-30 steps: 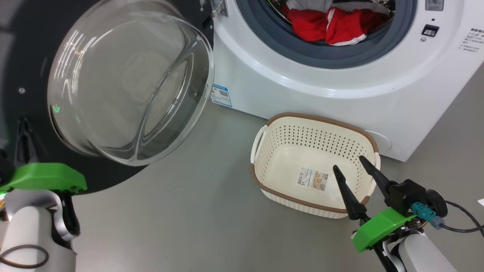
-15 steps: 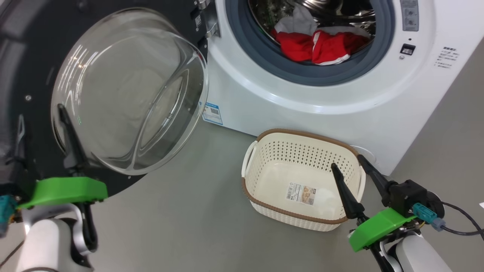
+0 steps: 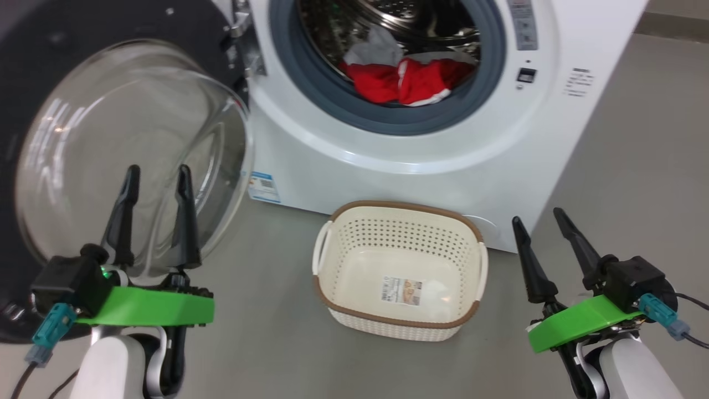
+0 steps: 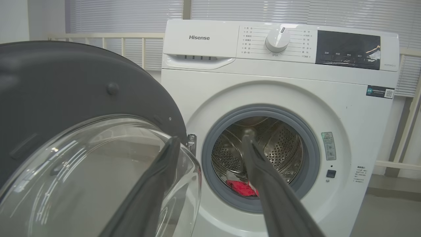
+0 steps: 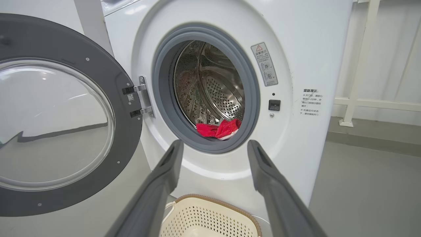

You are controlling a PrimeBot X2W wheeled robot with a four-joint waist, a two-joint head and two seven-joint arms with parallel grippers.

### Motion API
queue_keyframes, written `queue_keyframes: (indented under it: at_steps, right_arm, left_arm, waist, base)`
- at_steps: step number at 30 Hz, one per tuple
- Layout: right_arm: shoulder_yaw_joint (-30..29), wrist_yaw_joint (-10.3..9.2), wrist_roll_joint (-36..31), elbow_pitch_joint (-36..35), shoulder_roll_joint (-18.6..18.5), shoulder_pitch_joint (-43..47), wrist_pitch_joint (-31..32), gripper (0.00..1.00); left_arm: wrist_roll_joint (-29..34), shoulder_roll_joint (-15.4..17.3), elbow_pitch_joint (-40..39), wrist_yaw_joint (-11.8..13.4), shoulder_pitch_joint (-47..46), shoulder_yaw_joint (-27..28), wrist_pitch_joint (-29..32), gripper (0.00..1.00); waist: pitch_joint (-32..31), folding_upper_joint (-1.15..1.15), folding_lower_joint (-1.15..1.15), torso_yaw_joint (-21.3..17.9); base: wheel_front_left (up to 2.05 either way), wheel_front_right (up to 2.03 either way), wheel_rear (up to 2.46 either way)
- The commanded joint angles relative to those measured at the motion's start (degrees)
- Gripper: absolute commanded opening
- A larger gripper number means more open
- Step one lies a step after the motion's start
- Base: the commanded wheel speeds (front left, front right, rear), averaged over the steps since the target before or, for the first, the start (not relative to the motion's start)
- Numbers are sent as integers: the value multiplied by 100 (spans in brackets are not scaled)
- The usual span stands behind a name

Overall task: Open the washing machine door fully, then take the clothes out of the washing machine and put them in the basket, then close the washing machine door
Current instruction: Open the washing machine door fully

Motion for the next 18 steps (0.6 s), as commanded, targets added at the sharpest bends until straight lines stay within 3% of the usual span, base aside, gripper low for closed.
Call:
queue_keyframes:
  at_steps: [1,6,18]
  right_arm:
    - [66,36,67,-201,16,-34,-37,100]
    - [-28,36,71,-330,28,-35,-37,100]
    - [-128,36,-191,-570,33,114,-37,100]
  left_arm:
    - [-15,87,-141,-105,-52,126,-27,100]
    - [-166,-7,-86,-249,14,185,-27,100]
    - [341,79,77,-418,552,112,-27,100]
  waist:
    - [-14,0,0,-262]
    - [-12,0,0,-650]
    - [-171,0,0,-1636]
  base:
    - [0,0,0]
    - [0,0,0]
    - [0,0,0]
